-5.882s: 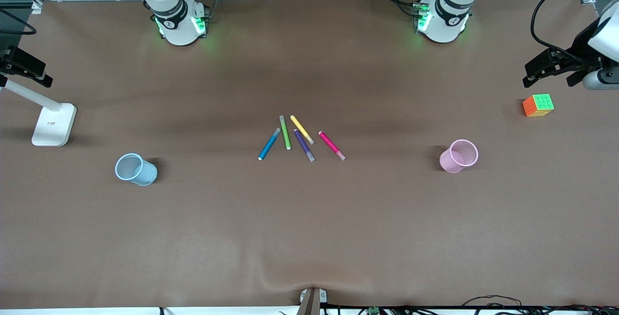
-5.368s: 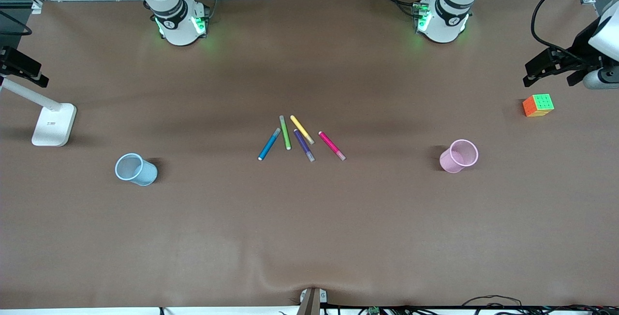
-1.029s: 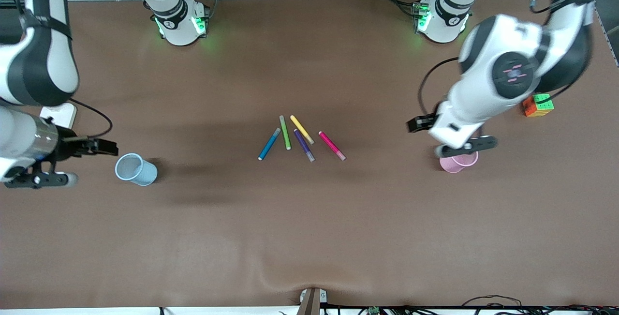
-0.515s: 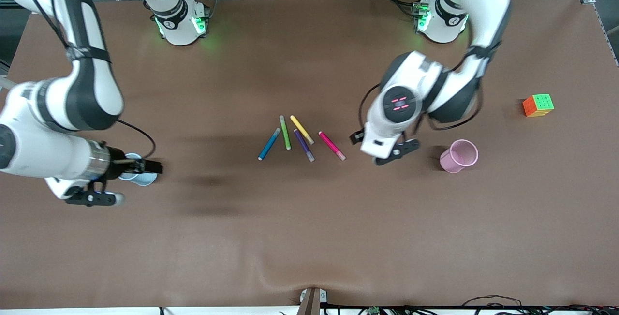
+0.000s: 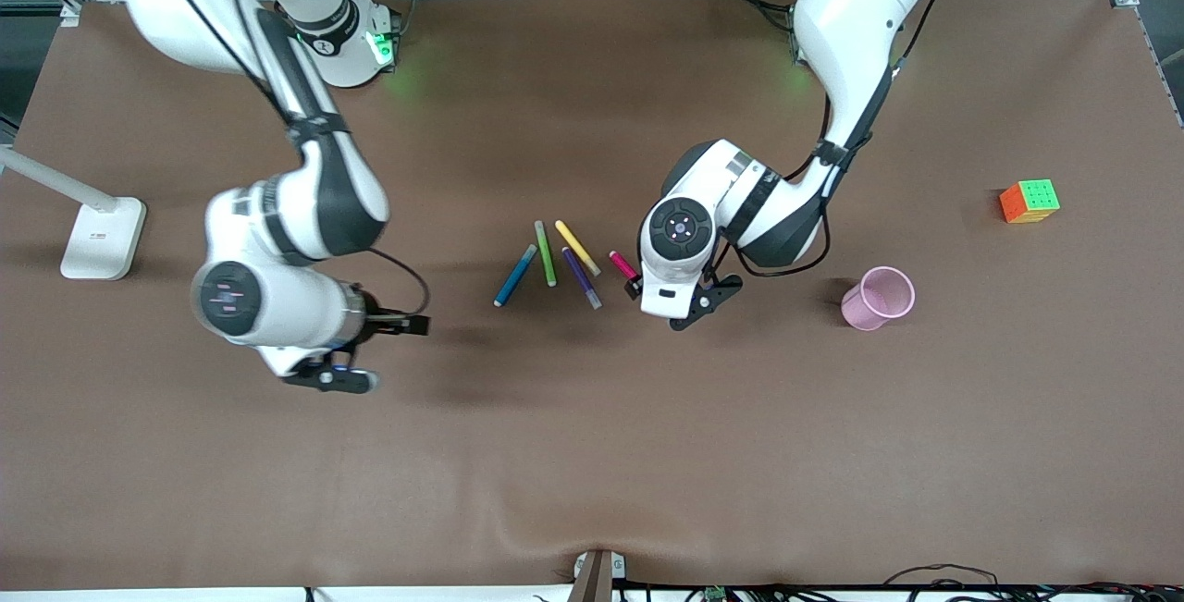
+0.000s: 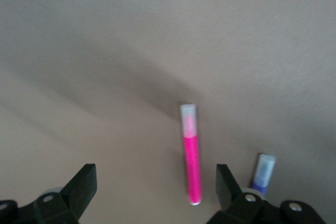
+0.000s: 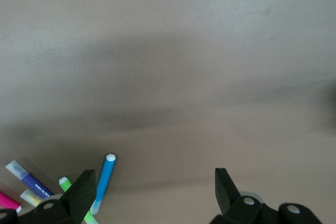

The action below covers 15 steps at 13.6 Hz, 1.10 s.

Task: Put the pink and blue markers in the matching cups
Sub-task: 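Move the left gripper to the pink marker while the right gripper reaches the blue marker, then close the left gripper on the pink marker while the right gripper grasps the blue marker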

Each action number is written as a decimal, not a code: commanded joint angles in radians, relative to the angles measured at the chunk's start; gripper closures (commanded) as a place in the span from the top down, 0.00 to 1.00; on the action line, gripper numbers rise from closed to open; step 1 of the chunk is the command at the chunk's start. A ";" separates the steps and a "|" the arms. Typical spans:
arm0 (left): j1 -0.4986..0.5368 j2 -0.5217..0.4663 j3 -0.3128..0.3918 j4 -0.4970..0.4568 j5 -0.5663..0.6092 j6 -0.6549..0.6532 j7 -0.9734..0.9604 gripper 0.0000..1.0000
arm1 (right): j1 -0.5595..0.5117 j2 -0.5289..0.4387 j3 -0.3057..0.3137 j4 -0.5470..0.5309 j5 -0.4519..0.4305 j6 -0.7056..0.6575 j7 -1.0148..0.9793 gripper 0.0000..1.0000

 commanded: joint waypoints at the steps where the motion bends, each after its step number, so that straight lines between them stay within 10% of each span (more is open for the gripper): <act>1: -0.037 0.047 0.011 0.028 0.022 0.060 -0.080 1.00 | 0.052 0.056 -0.008 0.008 0.021 0.051 0.101 1.00; 15: -0.091 0.156 0.043 0.026 0.065 0.198 -0.204 0.95 | 0.168 0.128 -0.008 -0.121 0.081 0.192 0.249 0.93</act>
